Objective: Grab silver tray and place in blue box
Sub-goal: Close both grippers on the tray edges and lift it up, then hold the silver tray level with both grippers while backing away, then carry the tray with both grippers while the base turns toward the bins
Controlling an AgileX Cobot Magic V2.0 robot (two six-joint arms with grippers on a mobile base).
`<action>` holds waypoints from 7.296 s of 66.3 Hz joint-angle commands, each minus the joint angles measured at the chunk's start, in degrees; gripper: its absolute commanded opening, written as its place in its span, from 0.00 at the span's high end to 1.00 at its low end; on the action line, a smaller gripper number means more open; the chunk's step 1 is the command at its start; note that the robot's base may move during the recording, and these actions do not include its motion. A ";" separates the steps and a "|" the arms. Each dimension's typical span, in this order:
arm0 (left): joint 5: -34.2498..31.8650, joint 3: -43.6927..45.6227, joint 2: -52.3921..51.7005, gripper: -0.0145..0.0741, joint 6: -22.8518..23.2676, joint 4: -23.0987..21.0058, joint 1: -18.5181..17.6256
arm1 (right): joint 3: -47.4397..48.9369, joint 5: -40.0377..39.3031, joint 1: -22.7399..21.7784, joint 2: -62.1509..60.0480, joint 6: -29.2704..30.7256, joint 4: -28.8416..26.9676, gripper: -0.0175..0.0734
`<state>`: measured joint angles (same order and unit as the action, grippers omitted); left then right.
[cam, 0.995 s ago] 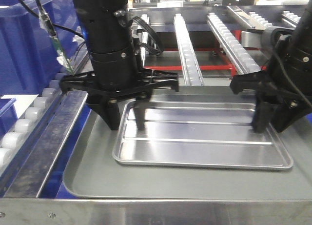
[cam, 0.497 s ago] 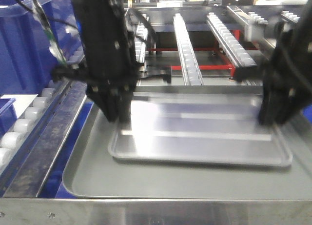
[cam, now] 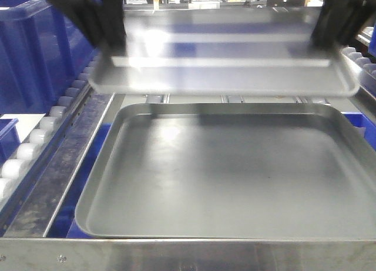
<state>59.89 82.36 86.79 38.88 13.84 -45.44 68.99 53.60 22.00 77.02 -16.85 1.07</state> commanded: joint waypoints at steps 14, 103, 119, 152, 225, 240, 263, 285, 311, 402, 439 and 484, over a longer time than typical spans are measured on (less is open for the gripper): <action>3.87 -4.22 -10.56 0.95 -0.92 3.43 -3.88 | 2.14 2.84 6.23 -6.82 -1.29 4.25 0.74; 2.55 -8.45 -10.91 0.95 -0.51 2.81 -4.10 | 2.14 5.69 6.50 -6.87 -1.42 4.26 0.74; 2.55 -8.45 -10.91 0.95 -0.51 2.81 -4.10 | 2.14 5.69 6.50 -6.87 -1.42 4.26 0.74; 2.55 -8.45 -10.91 0.95 -0.51 2.81 -4.10 | 2.14 5.69 6.50 -6.82 -1.42 4.26 0.74; 2.55 -8.45 -10.91 0.95 -0.51 2.52 -4.10 | 2.14 5.69 6.50 -6.82 -1.42 4.26 0.74; 2.55 -8.45 -10.91 0.95 -0.51 2.52 -4.10 | 2.14 5.69 6.50 -6.82 -1.37 4.26 0.74; 2.55 -8.45 -10.91 0.95 -0.51 2.52 -4.10 | 2.14 5.69 6.50 -6.82 -1.37 4.26 0.74; 2.55 -8.45 -10.91 0.95 -0.51 2.52 -4.10 | 2.14 5.69 6.50 -6.82 -1.37 4.26 0.74; 2.55 -8.45 -10.91 0.95 -0.51 2.52 -4.10 | 2.14 5.69 6.50 -6.82 -1.37 4.26 0.74; 2.55 -8.45 -10.91 0.95 -0.51 2.52 -4.10 | 2.14 5.69 6.50 -6.82 -1.37 4.26 0.74; 2.55 -8.45 -10.91 0.95 -0.51 2.52 -4.10 | 2.14 5.69 6.50 -6.82 -1.37 4.26 0.74; 2.55 -8.45 -10.91 0.95 -0.51 1.83 -4.10 | 2.14 5.69 6.50 -6.82 -1.37 4.26 0.74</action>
<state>61.23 72.60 77.46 40.34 13.52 -49.14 68.99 61.65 28.80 72.01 -19.47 2.10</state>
